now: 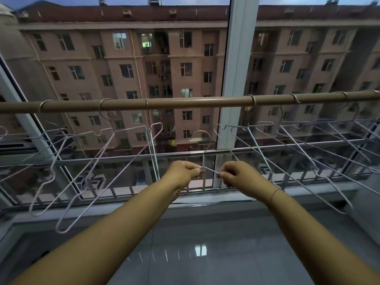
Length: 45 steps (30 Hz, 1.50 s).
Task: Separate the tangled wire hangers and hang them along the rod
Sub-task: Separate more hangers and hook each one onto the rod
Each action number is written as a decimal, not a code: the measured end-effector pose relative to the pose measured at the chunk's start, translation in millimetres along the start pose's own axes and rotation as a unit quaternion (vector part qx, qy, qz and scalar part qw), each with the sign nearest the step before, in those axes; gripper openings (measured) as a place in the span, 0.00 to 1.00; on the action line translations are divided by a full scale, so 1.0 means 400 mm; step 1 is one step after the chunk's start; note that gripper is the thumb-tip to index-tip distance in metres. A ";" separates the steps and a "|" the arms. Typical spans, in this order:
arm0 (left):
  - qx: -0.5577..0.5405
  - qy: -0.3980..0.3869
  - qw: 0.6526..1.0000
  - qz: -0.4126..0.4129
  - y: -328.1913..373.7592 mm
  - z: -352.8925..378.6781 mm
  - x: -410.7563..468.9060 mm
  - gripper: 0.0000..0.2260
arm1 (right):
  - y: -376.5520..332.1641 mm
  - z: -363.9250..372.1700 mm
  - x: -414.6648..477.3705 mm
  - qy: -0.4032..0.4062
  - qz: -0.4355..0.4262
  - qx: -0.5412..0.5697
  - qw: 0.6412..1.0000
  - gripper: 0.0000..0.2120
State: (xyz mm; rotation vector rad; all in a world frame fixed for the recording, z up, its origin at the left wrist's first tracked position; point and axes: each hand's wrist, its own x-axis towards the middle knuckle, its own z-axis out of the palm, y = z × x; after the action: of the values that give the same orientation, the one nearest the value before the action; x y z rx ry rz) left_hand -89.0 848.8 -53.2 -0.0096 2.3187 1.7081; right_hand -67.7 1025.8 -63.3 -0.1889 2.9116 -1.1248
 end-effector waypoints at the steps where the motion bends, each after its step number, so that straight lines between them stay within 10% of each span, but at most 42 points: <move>1: -0.005 0.023 1.000 0.002 -0.001 0.007 -0.001 0.07 | -0.001 -0.003 -0.010 -0.002 0.010 0.028 1.000 0.09; 6: -0.015 0.166 0.982 0.084 0.001 0.049 -0.014 0.05 | -0.013 -0.018 -0.057 0.050 0.067 0.173 0.981 0.08; 12: -0.125 0.006 0.989 0.076 0.057 0.114 -0.059 0.08 | -0.068 -0.026 -0.085 0.129 0.011 0.225 0.966 0.07; 25: -0.190 0.015 0.980 0.056 0.167 0.067 -0.045 0.10 | -0.189 -0.032 -0.041 0.087 0.033 0.421 0.902 0.12; 34: -0.153 0.022 0.987 0.035 0.112 0.060 -0.029 0.09 | -0.179 0.005 -0.053 0.072 0.070 0.417 0.903 0.12; 38: -0.126 0.103 0.986 0.038 0.097 0.060 -0.022 0.12 | -0.159 -0.015 -0.067 0.107 0.059 0.246 0.962 0.11; 42: -0.075 0.200 0.956 0.203 0.111 0.087 -0.082 0.12 | -0.116 -0.095 -0.109 0.200 0.008 0.165 0.966 0.10; 45: -0.088 0.127 0.943 0.296 0.142 0.141 -0.122 0.08 | -0.060 -0.188 -0.152 0.307 -0.012 0.154 0.939 0.09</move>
State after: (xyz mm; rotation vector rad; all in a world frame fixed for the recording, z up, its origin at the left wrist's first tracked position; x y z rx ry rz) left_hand -39.5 912.3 -5.1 0.5117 2.5077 2.3117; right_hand -9.0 1065.7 6.5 0.1680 3.1525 -1.9213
